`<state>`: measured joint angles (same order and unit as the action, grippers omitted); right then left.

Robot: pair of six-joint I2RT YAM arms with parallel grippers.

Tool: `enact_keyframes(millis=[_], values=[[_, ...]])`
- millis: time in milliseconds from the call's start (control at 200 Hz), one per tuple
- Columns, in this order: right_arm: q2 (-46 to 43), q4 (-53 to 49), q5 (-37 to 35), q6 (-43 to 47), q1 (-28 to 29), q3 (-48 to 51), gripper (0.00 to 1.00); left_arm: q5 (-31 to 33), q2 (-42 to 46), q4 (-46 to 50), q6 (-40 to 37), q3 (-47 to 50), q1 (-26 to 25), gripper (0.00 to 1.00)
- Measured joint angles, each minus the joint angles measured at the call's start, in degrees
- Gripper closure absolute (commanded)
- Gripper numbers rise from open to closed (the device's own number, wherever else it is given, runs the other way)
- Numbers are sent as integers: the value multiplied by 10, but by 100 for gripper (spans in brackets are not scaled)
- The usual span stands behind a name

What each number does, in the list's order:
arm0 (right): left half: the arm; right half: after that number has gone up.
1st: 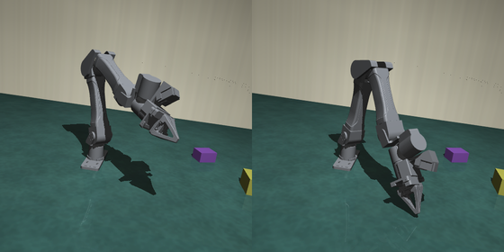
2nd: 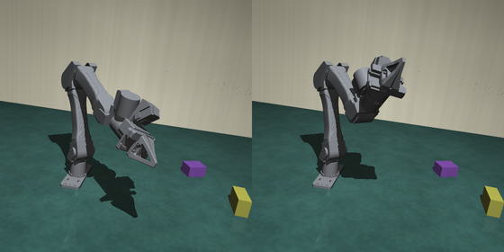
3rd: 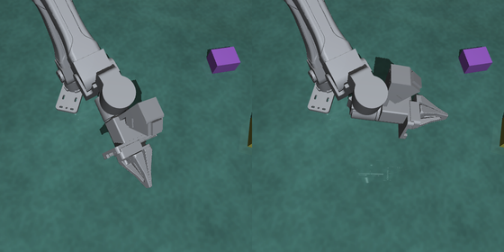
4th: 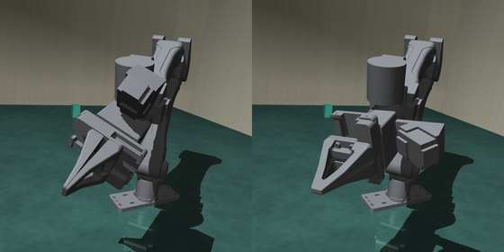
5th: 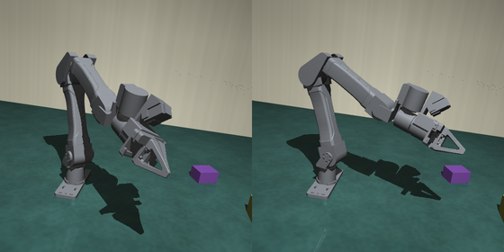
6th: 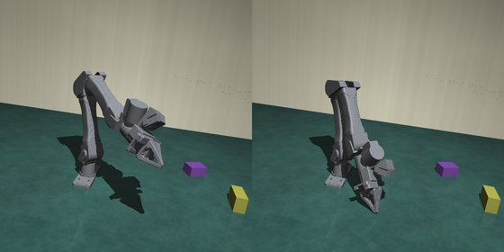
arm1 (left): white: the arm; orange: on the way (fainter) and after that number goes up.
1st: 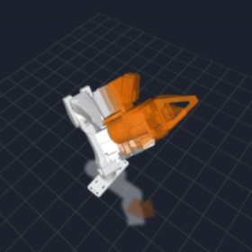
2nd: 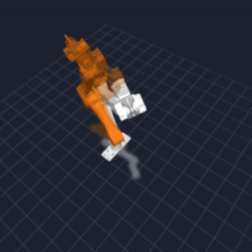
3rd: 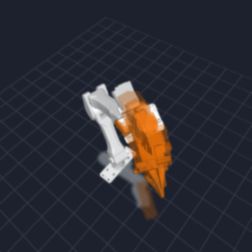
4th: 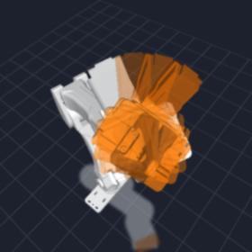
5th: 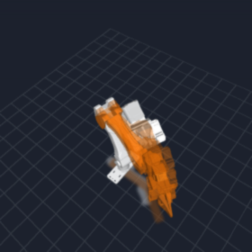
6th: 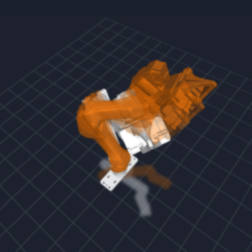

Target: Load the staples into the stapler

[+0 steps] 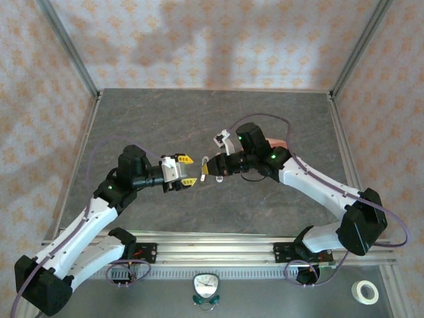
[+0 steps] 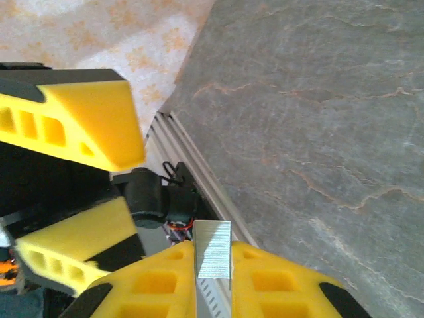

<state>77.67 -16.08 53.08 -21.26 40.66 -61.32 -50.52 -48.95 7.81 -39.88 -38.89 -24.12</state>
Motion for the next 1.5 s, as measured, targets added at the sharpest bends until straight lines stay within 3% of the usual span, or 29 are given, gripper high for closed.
enact_keyframes(millis=[666, 1496], values=[[0, 53, 54, -41, 0, 0, 83, -16, -22, -101, -1, 11, -10, 44], [-1, 80, 74, -54, 0, 10, 83, -14, -40, -102, -7, 11, -27, 68]])
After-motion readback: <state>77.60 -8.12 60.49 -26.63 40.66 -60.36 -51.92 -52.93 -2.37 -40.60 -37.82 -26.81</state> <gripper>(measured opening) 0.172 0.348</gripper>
